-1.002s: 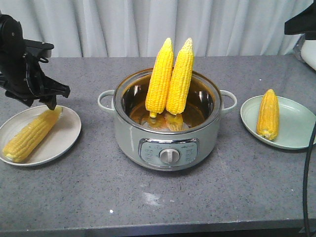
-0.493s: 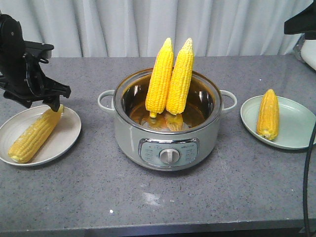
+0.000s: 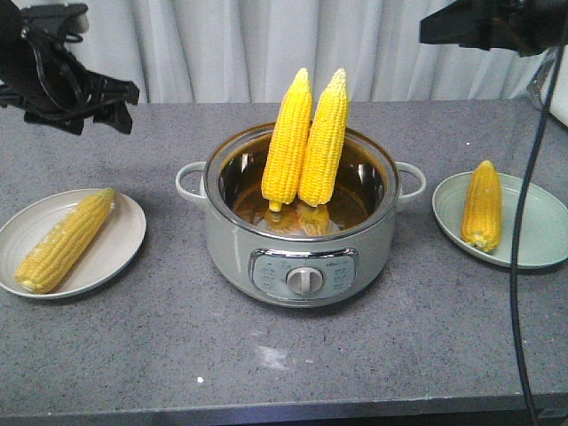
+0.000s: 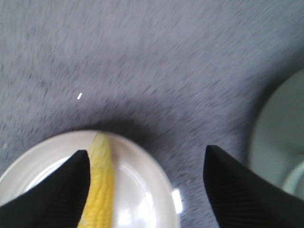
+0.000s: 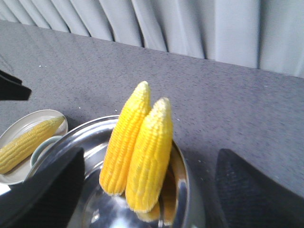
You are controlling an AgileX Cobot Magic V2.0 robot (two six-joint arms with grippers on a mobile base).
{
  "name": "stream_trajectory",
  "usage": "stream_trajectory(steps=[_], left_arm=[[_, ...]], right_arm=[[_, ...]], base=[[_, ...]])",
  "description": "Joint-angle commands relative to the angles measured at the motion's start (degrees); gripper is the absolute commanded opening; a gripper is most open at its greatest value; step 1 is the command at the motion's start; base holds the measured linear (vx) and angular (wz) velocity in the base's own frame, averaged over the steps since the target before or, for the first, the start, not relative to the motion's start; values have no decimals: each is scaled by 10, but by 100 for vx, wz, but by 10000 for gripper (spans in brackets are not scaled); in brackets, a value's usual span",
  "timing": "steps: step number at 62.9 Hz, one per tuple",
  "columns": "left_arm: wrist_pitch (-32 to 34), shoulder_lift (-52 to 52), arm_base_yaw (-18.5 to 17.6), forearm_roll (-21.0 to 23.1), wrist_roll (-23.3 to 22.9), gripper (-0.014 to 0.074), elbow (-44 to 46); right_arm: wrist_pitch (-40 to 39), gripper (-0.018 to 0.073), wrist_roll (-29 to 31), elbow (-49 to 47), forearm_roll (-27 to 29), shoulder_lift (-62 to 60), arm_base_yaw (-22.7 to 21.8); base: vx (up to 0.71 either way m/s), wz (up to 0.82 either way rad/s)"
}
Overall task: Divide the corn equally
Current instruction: 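Raise the left gripper and move the right gripper over a cob in the pot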
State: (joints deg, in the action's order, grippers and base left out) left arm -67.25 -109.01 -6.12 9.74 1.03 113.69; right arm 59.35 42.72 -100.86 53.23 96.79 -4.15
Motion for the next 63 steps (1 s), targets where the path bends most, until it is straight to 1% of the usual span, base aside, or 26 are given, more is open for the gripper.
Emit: stream_trajectory(steps=[1, 9, 16, 21, 30, 37, 43, 52, 63], left_arm=[[22, 42, -1, 57, 15, 496, 48], [19, 46, -1, 118, 30, 496, 84], [19, 48, -1, 152, 40, 496, 92], [19, 48, -1, 153, 40, 496, 92], [19, 48, -1, 149, 45, 496, 92], [19, 48, -1, 149, 51, 496, 92], [19, 48, -1, 149, 51, 496, 92], [18, 48, -1, 150, 51, 496, 92], [18, 48, -1, 150, 51, 496, 92]], right_arm=[[-62, 602, 10, -28, 12, 5, 31], [-136, 601, 13, -32, -18, 35, 72], [-169, 599, 8, -32, -8, 54, 92], [-184, 598, 8, -32, 0, 70, 98], [-184, 598, 7, -32, 26, 105, 98], [-184, 595, 28, -32, 60, 123, 100], [-184, 595, 39, -32, 78, 134, 103], [-180, 595, 39, -32, 92, 150, 104], [-157, 595, 53, -32, 92, 158, 104]], base=[[0, 0], [0, 0], [0, 0], [0, 0], [0, 0], [0, 0], [0, 0], [0, 0], [0, 0]])
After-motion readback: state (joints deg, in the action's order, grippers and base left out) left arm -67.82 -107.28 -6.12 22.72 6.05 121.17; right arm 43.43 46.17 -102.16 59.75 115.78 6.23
